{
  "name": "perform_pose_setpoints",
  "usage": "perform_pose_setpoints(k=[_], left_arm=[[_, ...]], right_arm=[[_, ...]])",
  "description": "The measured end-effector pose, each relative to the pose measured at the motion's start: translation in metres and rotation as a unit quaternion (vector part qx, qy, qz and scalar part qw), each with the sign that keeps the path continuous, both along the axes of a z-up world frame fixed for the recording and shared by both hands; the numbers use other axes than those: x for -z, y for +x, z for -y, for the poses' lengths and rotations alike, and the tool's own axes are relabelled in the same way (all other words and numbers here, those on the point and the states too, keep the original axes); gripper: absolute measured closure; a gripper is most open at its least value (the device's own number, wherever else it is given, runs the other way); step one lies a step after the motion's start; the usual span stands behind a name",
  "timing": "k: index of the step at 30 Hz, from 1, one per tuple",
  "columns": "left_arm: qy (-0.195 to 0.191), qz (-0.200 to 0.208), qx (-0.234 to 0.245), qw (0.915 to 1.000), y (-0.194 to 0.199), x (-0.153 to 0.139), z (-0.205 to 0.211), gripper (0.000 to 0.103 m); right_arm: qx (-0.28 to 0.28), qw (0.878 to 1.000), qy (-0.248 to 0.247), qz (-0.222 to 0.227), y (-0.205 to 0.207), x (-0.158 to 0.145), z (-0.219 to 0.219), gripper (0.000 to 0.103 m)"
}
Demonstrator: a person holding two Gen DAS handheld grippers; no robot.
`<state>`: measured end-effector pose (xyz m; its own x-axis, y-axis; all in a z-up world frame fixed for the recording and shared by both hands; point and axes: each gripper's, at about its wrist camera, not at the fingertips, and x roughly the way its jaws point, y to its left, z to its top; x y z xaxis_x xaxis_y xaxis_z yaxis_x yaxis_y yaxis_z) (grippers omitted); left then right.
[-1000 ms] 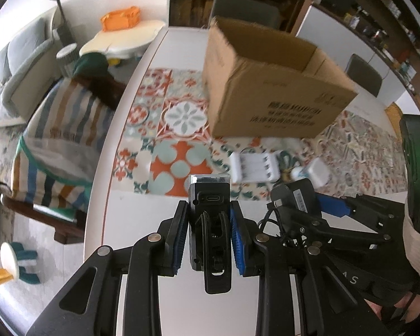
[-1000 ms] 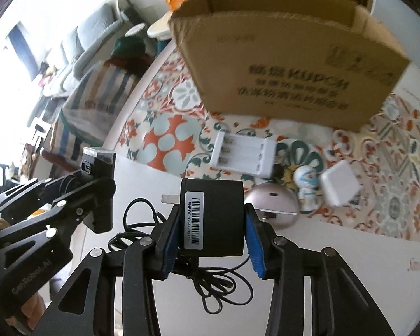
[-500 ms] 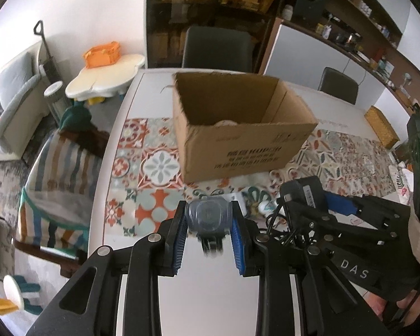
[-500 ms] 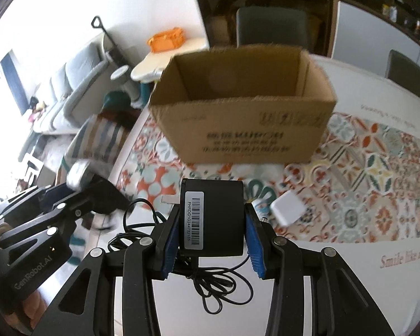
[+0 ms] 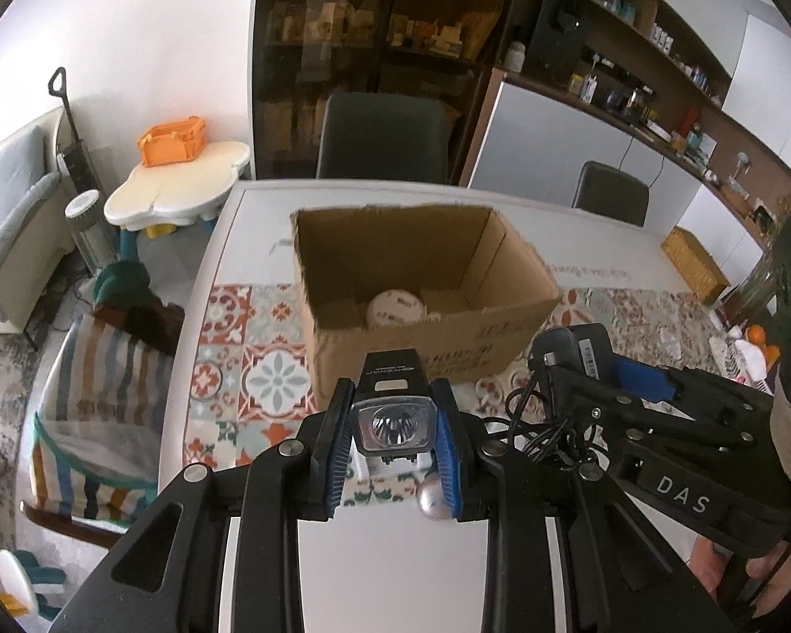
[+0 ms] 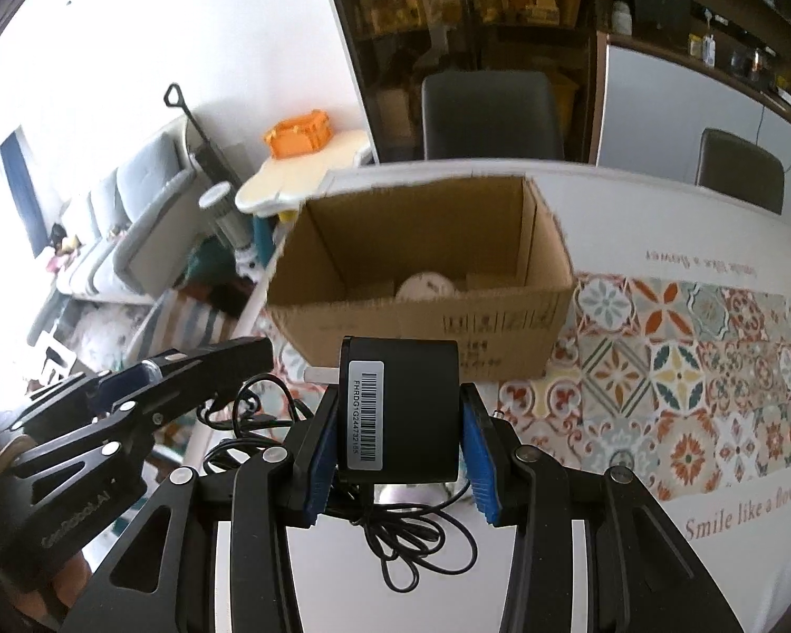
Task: Organize rigid objects
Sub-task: 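Lift the flashlight and charger toward the cardboard box with both tools, then lower the flashlight and charger into the box and open both tools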
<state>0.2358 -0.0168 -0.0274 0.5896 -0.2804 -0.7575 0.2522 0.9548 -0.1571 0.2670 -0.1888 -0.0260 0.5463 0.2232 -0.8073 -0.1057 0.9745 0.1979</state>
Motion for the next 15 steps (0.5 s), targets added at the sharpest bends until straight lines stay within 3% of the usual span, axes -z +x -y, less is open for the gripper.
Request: perform_pose_setpoints(k=[15], left_arm=[[0.016, 0.041, 0.003, 0.9990, 0.055, -0.036, 0.015, 0.074]], right_arm=[[0.005, 0.998, -0.016, 0.065, 0.052, -0.044, 0.002, 0.061]])
